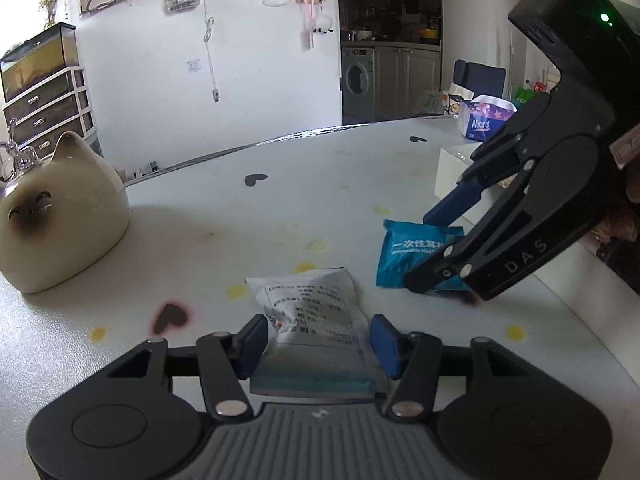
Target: Organize soft objects
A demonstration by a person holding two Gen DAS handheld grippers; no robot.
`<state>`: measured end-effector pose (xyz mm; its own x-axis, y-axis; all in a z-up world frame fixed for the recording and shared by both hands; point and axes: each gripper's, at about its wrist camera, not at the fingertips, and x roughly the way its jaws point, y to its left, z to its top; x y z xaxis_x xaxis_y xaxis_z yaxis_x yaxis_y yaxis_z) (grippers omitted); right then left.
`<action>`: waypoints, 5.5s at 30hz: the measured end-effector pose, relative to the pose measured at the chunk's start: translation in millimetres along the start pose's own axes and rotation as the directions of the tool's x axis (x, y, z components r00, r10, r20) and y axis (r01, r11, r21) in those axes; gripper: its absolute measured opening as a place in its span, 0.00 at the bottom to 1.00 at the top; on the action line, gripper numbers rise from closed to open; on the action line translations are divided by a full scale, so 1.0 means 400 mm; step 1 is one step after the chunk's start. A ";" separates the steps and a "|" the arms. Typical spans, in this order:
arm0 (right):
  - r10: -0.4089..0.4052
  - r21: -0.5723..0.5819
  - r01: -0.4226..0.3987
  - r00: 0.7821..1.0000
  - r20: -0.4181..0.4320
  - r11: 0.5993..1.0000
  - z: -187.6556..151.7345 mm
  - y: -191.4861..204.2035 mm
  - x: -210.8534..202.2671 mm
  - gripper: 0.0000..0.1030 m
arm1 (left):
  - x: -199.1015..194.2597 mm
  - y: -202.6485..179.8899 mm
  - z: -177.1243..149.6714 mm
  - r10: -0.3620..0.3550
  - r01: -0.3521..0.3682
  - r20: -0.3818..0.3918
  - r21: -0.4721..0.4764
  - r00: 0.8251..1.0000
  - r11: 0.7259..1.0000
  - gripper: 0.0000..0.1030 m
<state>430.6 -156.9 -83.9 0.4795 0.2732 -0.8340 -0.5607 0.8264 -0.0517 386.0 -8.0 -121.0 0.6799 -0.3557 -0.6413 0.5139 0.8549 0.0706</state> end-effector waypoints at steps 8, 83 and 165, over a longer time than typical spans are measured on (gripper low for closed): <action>-0.011 -0.020 0.011 1.000 -0.007 1.000 -0.011 0.025 -0.018 0.39 | -0.001 -0.012 -0.001 0.020 -0.020 -0.002 -0.018 1.000 1.000 0.47; -0.246 0.508 0.100 0.942 0.230 0.855 -0.617 -0.288 -0.576 0.34 | 0.077 -0.440 0.257 -0.333 0.333 -0.052 0.290 0.942 0.897 0.75; -0.490 0.541 0.199 0.735 0.469 0.817 -0.871 0.090 -0.902 1.00 | -0.572 -0.661 0.033 0.010 0.059 0.288 -0.229 0.957 0.972 1.00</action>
<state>2.3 -397.3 23.8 0.9435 0.0271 -0.3303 0.0026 0.9960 0.0891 101.3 -157.6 17.1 0.8070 -0.4409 -0.3928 0.4196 0.8962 -0.1438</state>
